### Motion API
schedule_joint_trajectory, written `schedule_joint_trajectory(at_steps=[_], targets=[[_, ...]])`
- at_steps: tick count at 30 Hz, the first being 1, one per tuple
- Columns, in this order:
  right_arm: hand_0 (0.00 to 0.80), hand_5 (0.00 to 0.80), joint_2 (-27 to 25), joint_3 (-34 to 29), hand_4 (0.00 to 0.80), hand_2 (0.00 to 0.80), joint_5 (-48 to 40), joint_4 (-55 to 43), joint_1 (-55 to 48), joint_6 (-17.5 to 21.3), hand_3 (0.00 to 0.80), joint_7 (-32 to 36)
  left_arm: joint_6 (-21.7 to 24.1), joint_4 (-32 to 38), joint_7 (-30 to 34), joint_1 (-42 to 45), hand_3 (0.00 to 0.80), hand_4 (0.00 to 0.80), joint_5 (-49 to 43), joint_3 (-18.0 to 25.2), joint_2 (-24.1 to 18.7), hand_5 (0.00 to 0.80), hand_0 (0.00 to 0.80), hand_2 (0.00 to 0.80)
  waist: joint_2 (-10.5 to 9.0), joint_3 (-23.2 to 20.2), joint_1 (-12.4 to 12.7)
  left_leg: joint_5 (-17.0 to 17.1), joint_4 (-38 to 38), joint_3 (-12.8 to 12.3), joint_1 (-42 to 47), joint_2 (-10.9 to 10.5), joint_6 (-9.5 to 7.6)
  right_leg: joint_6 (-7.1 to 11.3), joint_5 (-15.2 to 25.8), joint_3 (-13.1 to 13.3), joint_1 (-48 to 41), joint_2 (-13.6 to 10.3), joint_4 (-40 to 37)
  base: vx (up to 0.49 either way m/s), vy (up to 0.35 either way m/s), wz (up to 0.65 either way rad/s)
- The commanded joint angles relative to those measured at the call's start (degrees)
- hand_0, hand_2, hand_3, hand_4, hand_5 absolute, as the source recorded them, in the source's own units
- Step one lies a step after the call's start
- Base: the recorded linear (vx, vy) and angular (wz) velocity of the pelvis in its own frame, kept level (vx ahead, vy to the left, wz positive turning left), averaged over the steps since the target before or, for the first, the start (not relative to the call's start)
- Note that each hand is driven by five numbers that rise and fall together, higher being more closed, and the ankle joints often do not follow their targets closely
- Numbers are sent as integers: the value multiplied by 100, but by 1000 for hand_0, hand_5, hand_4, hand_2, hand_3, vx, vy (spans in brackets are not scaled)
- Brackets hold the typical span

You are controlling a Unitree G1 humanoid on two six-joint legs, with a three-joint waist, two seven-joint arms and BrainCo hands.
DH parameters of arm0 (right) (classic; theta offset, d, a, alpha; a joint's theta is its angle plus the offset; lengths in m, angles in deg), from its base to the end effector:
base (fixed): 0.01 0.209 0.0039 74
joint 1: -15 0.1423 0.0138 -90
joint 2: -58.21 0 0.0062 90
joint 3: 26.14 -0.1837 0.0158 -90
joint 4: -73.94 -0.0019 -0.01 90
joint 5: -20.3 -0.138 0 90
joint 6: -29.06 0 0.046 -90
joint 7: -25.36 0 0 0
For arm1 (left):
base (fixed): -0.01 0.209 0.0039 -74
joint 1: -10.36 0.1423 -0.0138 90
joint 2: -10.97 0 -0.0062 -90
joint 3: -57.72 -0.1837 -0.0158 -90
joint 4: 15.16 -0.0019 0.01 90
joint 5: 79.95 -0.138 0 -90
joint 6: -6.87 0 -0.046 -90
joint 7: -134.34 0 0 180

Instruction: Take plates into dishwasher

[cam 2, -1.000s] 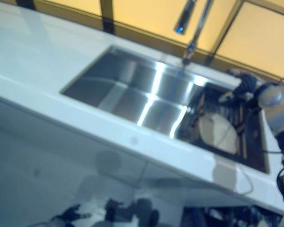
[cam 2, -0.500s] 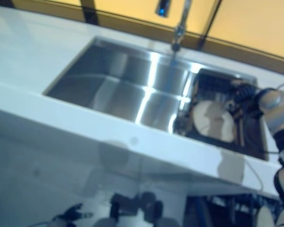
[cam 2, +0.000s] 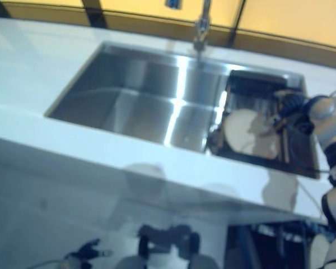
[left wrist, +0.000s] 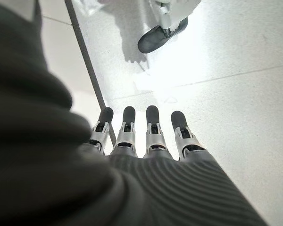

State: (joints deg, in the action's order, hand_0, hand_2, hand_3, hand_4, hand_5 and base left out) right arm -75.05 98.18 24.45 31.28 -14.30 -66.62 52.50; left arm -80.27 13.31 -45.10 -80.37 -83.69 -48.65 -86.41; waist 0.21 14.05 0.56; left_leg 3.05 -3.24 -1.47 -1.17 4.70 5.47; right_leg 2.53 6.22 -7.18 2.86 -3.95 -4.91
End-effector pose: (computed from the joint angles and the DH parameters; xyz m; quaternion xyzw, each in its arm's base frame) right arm 0.3166 -0.3219 0.2480 -0.5485 0.1651 0.0411 0.8186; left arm 0.1018 0.2610 -0.0920 0.2680 0.4952 -0.0448 0.8252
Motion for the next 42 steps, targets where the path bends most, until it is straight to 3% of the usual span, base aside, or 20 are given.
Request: schedule_joint_trajectory(at_steps=[1,18,27,34,42], targets=[[0,0,-330,456,0,0,228,-335,783,96,0,-53,43,8,58,-262,0,0,-159,-304,-117,0,0,0,-225,6,-14,-516,814,-19,401,-183,-47,-70,-367,-84,556,18,601,0,0,0],[0,0,-450,840,0,0,303,-1196,1192,-141,0,-240,-5,-91,-31,-164,0,0,-169,-276,-16,0,0,0,-384,-71,-44,-387,689,-43,434,-144,-41,-109,-375,-112,431,112,488,0,0,0],[0,0,-471,1014,0,0,136,-1270,1406,-258,0,90,-73,-103,-40,-159,0,0,-196,-244,-14,0,0,0,-501,-107,-8,-400,817,-76,371,-121,-47,-96,-404,-65,329,121,493,24,0,2],[0,0,-351,1076,0,0,44,-1045,1385,-341,0,407,-143,44,-48,-191,0,0,-106,-268,-55,0,0,0,-452,37,62,-422,862,-43,243,-130,-44,-113,-409,-73,415,90,529,0,0,0],[0,0,-182,1160,0,0,108,-667,1580,-185,0,452,-155,212,-25,-229,0,0,7,-336,-112,0,0,0,-308,258,158,-329,944,72,33,-130,-20,-178,-460,-114,629,71,667,0,-7,1]])
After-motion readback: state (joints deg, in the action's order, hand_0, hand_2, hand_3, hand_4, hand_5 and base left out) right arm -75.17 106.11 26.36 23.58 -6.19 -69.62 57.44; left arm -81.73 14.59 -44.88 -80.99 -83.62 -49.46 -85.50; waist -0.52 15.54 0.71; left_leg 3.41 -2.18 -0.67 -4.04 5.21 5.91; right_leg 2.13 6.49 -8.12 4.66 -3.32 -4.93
